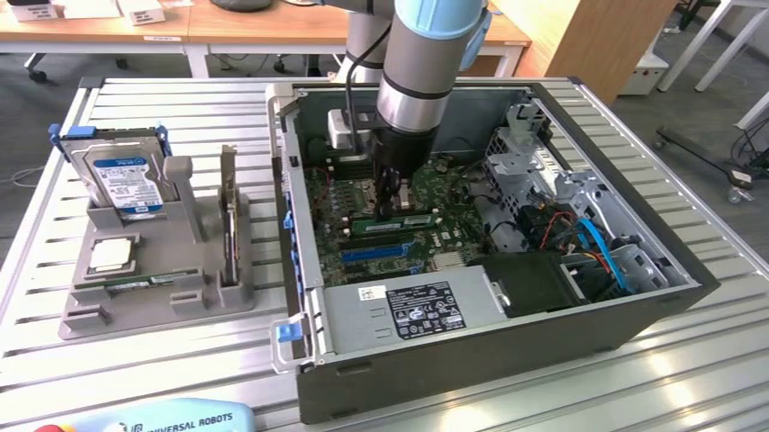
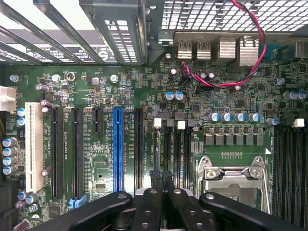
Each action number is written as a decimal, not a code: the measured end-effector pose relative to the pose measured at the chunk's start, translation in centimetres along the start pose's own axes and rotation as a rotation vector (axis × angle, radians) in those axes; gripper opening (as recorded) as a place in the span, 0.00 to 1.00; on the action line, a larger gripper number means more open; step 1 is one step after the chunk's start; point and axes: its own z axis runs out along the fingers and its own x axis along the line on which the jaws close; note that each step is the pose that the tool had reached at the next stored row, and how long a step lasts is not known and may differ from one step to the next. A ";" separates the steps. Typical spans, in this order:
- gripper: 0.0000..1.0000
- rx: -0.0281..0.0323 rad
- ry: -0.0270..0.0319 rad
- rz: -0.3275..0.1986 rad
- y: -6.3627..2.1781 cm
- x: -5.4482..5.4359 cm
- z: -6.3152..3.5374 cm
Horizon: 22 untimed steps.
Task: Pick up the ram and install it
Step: 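Press down the ram until it locks into place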
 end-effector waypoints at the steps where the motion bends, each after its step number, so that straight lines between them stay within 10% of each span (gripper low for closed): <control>1: 0.10 0.0000 0.0001 0.000 0.00 0.0 0.02; 22: 0.10 -0.0001 -0.0001 0.000 -0.01 0.0 0.13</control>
